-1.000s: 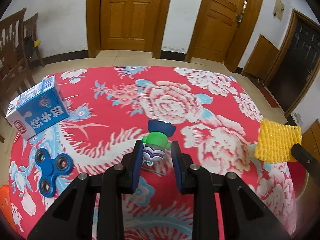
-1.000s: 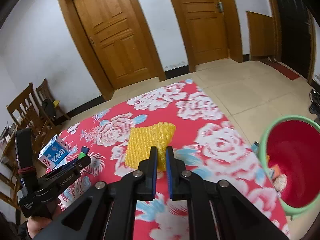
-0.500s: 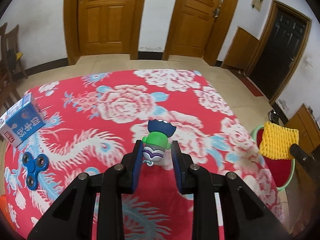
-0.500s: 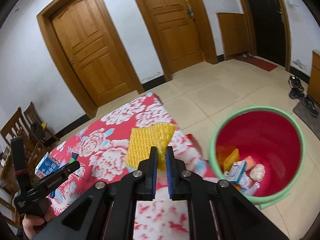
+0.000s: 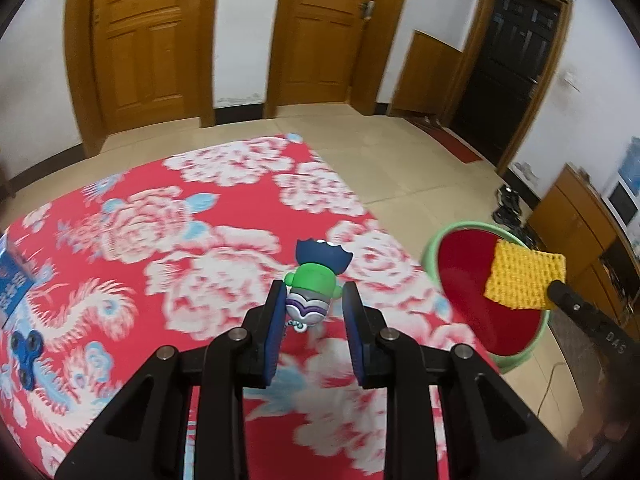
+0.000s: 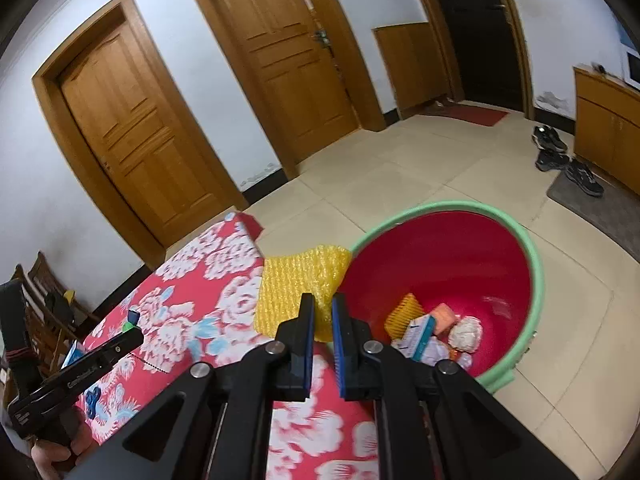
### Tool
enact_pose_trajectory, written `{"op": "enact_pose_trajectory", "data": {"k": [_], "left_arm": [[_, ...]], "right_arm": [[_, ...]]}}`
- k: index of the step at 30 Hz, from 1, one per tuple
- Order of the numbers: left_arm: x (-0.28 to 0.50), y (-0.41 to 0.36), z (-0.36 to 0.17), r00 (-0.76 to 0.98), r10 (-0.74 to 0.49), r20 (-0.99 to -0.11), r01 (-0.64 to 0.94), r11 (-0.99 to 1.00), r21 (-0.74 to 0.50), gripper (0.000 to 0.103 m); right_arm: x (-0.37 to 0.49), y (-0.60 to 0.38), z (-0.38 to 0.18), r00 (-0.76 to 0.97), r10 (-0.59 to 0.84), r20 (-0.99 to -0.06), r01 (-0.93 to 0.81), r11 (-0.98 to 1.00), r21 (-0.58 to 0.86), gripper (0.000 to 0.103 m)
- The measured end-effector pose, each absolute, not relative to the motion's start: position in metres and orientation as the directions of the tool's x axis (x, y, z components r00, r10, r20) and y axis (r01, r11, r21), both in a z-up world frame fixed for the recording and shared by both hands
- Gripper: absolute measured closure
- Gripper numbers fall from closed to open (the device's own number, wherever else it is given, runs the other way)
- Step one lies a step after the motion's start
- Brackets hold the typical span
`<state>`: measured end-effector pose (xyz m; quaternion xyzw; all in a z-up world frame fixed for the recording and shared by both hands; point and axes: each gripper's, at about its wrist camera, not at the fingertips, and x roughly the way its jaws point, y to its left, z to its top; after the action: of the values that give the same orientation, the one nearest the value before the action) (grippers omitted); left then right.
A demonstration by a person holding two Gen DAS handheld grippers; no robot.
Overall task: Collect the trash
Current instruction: 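Carry the green toy and yellow sponge over the red basin with both tools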
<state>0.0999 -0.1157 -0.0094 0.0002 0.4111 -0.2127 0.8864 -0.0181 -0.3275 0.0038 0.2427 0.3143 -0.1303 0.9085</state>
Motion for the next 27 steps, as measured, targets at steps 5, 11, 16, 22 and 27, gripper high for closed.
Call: {"op": "enact_pose_trajectory", "data": {"k": [5,11,16,22,27], "left_arm": [[0.094,-0.149,-0.010,0.538,-0.416,-0.733,0.439,0.881,-0.178,0.075],[0.086,-0.188,-0.020,0.485,-0.463,-0.742,0.505,0.841,-0.195,0.075],[0.082,-0.217,-0.030,0.439,-0.503,-0.745,0.556,0.803,-0.215,0.075],[0.077,-0.248,-0.040,0.401,-0.521,-0.754,0.600,0.771,-0.214,0.075],[0.078,-0.272,-0.051,0.377,-0.522,-0.765,0.626,0.752,-0.206,0.075]], "right_arm": [[-0.029,-0.349,-0.005,0.756,-0.108,-0.646,0.434,0.821,0.370,0.093],[-0.038,-0.371,-0.017,0.737,-0.128,-0.663,0.475,0.797,0.374,0.092],[-0.044,-0.385,-0.030,0.721,-0.136,-0.680,0.500,0.781,0.374,0.091],[-0.047,-0.399,-0.043,0.703,-0.146,-0.696,0.528,0.762,0.374,0.089],[-0.050,-0.408,-0.049,0.693,-0.160,-0.703,0.550,0.748,0.372,0.089]]}}
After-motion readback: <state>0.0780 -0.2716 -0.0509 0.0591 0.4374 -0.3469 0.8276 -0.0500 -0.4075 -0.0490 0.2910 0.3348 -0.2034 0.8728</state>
